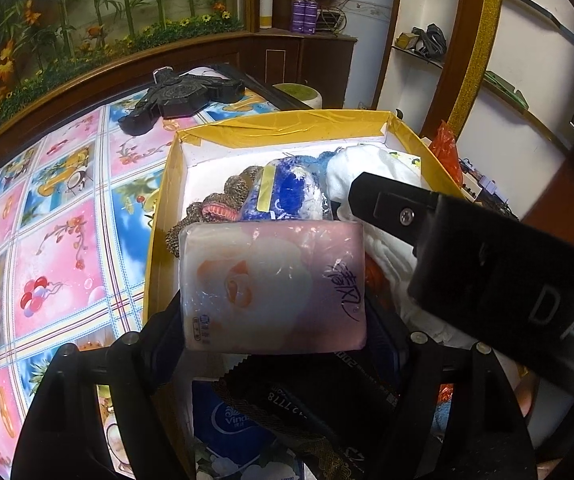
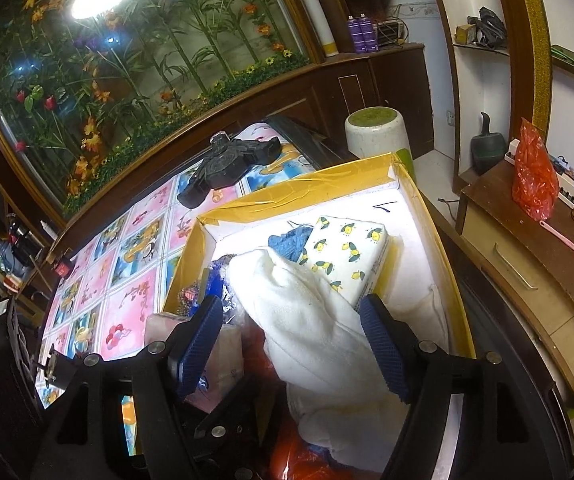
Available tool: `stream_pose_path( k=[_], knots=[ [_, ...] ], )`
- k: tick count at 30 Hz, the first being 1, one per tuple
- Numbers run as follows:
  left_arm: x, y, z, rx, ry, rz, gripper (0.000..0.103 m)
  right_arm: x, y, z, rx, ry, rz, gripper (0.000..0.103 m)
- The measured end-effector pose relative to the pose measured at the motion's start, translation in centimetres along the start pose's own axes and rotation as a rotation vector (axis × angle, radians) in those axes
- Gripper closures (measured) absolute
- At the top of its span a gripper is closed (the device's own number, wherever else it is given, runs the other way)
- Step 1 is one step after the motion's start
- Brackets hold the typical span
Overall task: Organize soft objects
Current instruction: 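Carry both items over the tray and open the right gripper to drop the towel, then withdraw the open right gripper from the tray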
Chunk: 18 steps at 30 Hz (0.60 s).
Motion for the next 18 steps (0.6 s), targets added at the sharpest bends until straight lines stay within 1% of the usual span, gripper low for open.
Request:
stream_pose_path(
  k=[7,12,14,18],
  knots=[
    [-0.5,-0.2,0.0,-0.008,0.010,-0.004,0.025,-0.4,0.2,0.0,0.007,0.017,-0.003,0.028],
    [-0.6,-0.5,0.1,-0.026,0.010,0.006,0.025,-0.8,0.3,0.1,0.012,0.039,-0.002,0.025],
    [-0.8,-0.7,0.1,-0.032,0.013,-0.003,0.025,-1.3,0.5,0.1,0.019,0.059,-0.010,0.024],
    [-2.4,-1.0,0.0,-0.047,0.062,-0.018,0.025,-2.2,0.7,0.2,0.032,0.111,-0.016,0.021]
  ],
)
Point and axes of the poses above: each gripper's, at about its wrist camera, not at the fingertips, and x roughly the way its jaws point, y to its right, z to its underside, the point moved 7 cm from there along x, roughly the way its jaws point, and after that the axes turned 9 degrees about -y, right-handed, at the moved point
